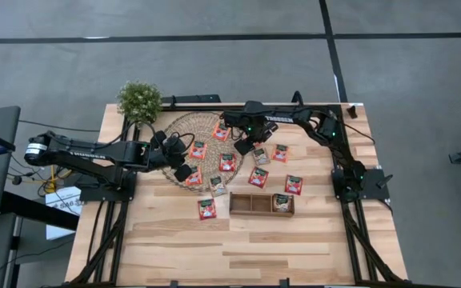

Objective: Pick & Place Tea
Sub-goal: Put the top brown tea bag into the right slot of the wooden organizer

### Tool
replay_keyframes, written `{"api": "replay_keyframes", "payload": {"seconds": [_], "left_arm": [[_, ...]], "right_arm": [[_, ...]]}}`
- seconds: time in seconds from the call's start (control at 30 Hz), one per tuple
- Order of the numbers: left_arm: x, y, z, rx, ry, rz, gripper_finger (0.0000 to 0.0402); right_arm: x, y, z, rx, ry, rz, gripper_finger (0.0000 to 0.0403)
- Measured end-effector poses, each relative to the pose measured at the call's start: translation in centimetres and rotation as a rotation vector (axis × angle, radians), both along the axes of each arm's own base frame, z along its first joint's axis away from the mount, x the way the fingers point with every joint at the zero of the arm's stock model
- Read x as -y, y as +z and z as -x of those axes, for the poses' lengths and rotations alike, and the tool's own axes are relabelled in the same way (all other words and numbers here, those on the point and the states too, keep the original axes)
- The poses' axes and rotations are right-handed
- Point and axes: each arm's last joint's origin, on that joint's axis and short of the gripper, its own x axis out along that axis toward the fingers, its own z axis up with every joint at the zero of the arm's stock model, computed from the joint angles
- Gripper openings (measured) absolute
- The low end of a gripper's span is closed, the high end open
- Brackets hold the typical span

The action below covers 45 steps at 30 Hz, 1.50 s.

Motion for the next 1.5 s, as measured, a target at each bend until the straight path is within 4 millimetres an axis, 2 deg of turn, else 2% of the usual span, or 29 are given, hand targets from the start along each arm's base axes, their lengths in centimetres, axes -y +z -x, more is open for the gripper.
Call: {"api": "replay_keyframes", "payload": {"seconds": [0.27,0.7,1.07,1.5], "left_arm": [[0.0,0.0,0.0,0.0,-0.003,0.004,0.0082],[0.0,0.0,0.0,0.004,0.003,0.009,0.0082],[0.0,0.0,0.0,0.014,0.015,0.019,0.0082],[0.0,0.0,0.0,0.015,0.017,0.02,0.0082]], "right_arm": [[-0.9,0.0,-0.3,-0.002,0.096,-0.023,0.0221],[-3.9,0.0,-1.5,0.011,0.398,-0.049,0.0221],[-4.0,0.0,-1.8,0.04,0.409,-0.033,0.0221],[-3.9,0.1,-1.2,-0.012,0.434,-0.075,0.0221]]}}
